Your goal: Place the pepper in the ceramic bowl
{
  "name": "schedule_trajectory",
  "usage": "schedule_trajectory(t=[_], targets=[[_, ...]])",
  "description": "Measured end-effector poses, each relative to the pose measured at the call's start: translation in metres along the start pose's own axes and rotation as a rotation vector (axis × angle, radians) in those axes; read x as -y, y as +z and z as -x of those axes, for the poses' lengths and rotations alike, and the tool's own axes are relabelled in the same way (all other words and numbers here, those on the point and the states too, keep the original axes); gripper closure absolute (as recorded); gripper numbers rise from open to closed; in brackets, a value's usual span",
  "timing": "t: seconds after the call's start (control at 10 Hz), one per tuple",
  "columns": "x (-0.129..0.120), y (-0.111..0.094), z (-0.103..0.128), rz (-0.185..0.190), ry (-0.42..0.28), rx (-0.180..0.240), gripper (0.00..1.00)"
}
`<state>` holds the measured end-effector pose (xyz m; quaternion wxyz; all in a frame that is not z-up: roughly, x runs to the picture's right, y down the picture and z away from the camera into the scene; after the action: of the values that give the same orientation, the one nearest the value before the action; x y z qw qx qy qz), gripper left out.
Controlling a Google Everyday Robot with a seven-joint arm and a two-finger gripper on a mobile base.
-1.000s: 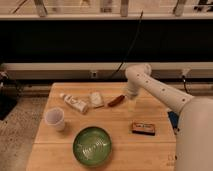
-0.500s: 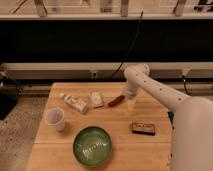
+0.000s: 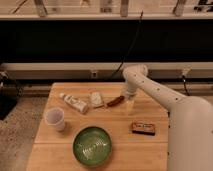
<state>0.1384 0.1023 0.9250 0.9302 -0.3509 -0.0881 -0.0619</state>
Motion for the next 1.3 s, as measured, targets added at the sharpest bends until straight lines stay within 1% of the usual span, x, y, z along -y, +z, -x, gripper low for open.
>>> schedule_trajectory(t=[0.9,1.1,1.3], targets=[[0.001,0.015,0.003,0.031,-0.001,0.005,0.2],[0.002,0.017,0.002,0.033,-0.001,0.005,0.26],[0.002,0.017,0.002,0.035,-0.001,0.005,0.26]])
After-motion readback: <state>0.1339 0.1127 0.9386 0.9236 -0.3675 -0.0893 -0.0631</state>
